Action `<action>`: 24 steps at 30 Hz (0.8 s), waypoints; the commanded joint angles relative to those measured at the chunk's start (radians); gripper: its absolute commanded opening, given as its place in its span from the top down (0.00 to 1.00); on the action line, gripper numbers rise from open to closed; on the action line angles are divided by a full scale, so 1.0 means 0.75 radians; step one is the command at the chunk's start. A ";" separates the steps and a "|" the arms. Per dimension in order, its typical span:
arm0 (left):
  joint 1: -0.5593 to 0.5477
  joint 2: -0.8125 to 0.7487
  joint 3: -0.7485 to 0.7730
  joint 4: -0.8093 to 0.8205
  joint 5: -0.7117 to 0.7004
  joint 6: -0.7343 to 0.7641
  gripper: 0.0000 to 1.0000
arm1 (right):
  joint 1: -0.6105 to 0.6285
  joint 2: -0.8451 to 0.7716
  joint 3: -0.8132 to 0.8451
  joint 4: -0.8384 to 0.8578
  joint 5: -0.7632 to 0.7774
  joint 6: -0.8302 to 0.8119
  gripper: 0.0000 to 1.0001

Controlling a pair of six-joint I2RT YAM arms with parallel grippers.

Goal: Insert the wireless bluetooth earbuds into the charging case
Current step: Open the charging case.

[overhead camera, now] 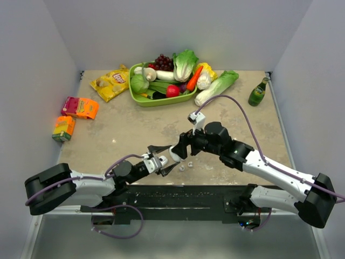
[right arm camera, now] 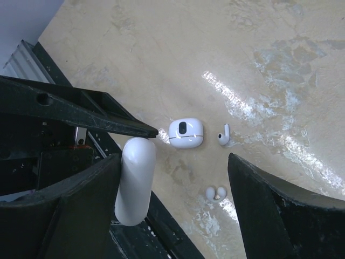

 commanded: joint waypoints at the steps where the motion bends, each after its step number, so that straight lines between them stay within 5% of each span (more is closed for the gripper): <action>1: -0.020 -0.054 0.048 0.261 -0.045 0.068 1.00 | -0.001 -0.045 0.037 -0.087 0.113 0.002 0.20; 14: -0.045 -0.093 0.023 0.255 -0.107 0.099 1.00 | -0.003 -0.145 0.021 -0.083 0.199 0.057 0.21; 24: -0.057 -0.114 0.015 0.284 -0.119 0.103 1.00 | -0.005 -0.174 0.006 0.049 -0.044 0.116 0.25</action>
